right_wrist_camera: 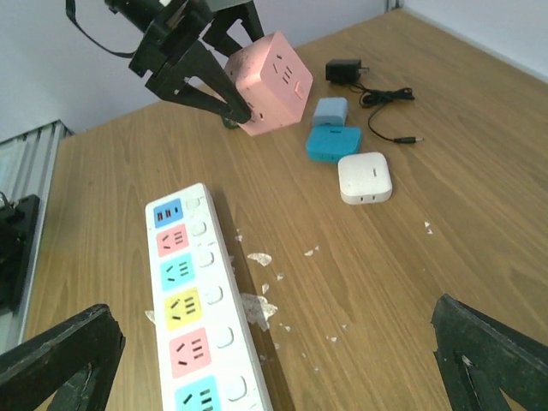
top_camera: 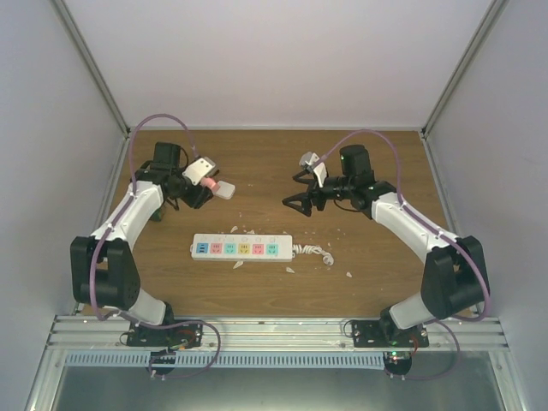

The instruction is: Pull the plug off the socket

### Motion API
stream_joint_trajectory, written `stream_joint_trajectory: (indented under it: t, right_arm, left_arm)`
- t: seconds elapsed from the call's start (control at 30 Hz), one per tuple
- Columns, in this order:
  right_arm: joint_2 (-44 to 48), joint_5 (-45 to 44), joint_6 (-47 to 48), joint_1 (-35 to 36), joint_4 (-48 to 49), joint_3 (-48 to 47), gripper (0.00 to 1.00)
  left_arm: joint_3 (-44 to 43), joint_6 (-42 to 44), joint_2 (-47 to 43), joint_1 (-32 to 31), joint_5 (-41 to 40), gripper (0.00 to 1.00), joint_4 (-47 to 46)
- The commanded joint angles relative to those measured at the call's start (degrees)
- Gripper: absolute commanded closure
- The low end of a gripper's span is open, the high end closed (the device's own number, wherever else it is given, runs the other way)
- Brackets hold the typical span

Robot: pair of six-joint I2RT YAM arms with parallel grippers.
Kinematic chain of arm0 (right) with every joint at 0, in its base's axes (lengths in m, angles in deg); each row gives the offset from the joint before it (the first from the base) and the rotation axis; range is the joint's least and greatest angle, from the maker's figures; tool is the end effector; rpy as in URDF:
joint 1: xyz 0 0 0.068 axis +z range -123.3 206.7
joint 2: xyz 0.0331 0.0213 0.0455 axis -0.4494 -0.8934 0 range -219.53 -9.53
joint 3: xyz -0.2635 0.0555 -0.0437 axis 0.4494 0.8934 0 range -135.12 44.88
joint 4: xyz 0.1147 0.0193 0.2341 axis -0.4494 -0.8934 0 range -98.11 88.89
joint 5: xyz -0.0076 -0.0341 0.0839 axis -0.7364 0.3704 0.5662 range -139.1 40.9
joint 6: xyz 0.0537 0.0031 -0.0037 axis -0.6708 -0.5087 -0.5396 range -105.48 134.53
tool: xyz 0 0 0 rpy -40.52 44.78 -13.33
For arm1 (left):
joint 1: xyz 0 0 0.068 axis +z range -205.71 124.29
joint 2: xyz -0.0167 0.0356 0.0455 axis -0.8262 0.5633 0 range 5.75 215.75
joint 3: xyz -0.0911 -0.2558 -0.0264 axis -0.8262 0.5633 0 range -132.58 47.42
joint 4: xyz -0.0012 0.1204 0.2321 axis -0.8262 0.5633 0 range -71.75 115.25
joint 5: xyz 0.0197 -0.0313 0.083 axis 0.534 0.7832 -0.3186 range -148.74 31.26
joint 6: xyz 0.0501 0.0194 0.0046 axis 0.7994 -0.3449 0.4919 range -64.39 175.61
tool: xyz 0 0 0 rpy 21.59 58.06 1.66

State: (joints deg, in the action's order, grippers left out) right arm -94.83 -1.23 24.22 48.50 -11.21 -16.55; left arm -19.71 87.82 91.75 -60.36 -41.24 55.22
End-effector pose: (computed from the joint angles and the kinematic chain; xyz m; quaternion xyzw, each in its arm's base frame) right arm 0.2946 0.1462 0.2776 -0.4024 0.7249 0.4015 0.3891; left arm 0.3116 -0.0362 0.2651 0.3410 0.8822 -0.0721 0.3166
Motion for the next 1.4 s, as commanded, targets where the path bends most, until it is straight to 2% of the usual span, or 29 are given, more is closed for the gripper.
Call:
stream_joint_trajectory:
  t: [0.0,0.23,0.47,0.67,0.73,0.87,1.07,1.13,1.37]
  right_arm:
    - [-1.9,-0.1,7.4,0.1,-5.3,-2.1,0.00]
    - [-5.1,-3.9,13.5,2.1,-10.1,-2.9,0.00]
    - [-8.1,-11.8,19.2,7.2,-13.8,-3.2,0.00]
    - [-12.5,-16.4,22.2,11.8,-15.7,-6.0,0.00]
    - [-14.4,-17.8,22.5,13.3,-16.2,-7.0,0.00]
    - [-17.8,-21.3,23.4,16.6,-16.2,-8.8,0.00]
    - [-22.9,-25.7,24.4,21.0,-16.6,-11.8,0.00]
    - [-24.2,-26.3,24.7,22.1,-17.3,-12.7,0.00]
    - [-28.2,-28.1,26.1,24.7,-18.9,-14.9,0.00]
  left_arm:
    - [1.3,3.5,2.7,3.0,-2.6,0.72,2.9]
    - [1.6,5.6,7.7,7.3,-5.2,0.70,3.7]
    - [0.5,7.5,11.9,9.6,-8.6,0.67,4.4]
    - [-0.4,8.5,14.8,10.3,-10.1,0.60,5.6]
    - [-0.8,8.7,15.3,10.4,-10.0,0.54,6.0]
    - [-1.2,9.3,15.3,10.4,-9.2,0.32,6.9]
    - [-1.5,9.7,14.2,10.4,-7.8,0.15,7.9]
    - [-1.9,9.9,13.5,10.4,-6.5,0.03,8.8]
    - [-2.5,9.7,9.0,10.4,-3.3,0.01,9.7]
